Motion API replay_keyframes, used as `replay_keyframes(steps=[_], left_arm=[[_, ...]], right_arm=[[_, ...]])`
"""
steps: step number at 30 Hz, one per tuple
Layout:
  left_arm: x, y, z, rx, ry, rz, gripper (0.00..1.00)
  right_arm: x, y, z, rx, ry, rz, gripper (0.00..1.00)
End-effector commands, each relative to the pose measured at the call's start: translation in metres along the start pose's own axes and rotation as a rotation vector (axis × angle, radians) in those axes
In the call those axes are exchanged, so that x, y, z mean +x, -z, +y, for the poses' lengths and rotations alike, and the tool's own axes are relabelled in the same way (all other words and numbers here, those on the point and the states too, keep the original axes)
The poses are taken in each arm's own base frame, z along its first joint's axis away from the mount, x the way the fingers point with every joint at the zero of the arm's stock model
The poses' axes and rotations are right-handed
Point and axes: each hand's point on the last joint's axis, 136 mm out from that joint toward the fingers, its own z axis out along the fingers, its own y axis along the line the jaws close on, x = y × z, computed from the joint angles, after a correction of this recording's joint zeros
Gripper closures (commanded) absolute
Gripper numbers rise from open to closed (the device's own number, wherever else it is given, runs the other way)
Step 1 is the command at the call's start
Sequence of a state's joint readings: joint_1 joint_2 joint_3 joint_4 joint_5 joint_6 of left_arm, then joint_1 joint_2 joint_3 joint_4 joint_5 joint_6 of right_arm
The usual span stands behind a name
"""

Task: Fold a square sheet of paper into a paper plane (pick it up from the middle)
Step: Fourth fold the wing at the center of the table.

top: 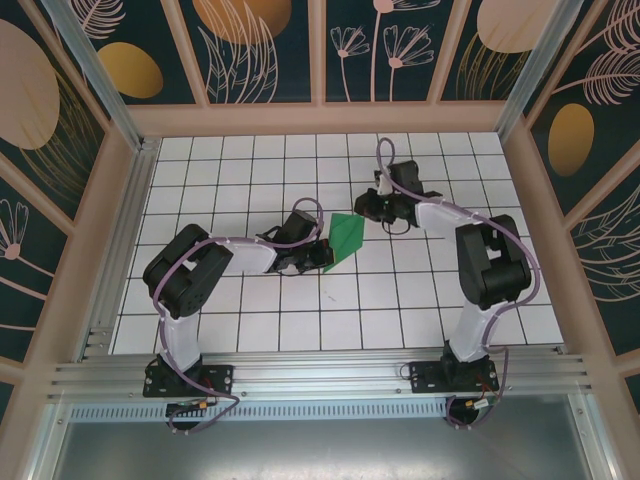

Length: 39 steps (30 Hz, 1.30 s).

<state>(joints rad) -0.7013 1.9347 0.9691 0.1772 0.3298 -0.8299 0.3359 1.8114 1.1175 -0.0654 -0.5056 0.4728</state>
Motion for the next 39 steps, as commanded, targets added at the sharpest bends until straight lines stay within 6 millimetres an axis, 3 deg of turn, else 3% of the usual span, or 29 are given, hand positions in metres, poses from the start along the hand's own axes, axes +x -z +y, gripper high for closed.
replay_keyframes(steps=[1,8,21,30,39], left_arm=[[0.058,-0.005,0.095,-0.322,0.079,0.171,1.0],[0.058,-0.005,0.096,-0.326,0.081,0.167,1.0],[0.057,-0.005,0.095,-0.323,0.086,0.162,1.0],[0.062,-0.002,0.098,-0.33,0.088,0.168,1.0],[0.074,0.002,0.108,-0.347,0.085,0.196,1.0]], right_arm=[[0.046,-0.016,0.001,0.003,-0.043,0.108,0.91],[0.084,-0.041,0.014,-0.036,-0.042,0.221,0.98],[0.121,-0.056,-0.003,0.009,-0.048,0.341,1.0],[0.101,-0.061,-0.034,0.117,-0.059,0.293,1.0],[0.056,-0.058,-0.057,0.126,-0.054,0.199,1.0]])
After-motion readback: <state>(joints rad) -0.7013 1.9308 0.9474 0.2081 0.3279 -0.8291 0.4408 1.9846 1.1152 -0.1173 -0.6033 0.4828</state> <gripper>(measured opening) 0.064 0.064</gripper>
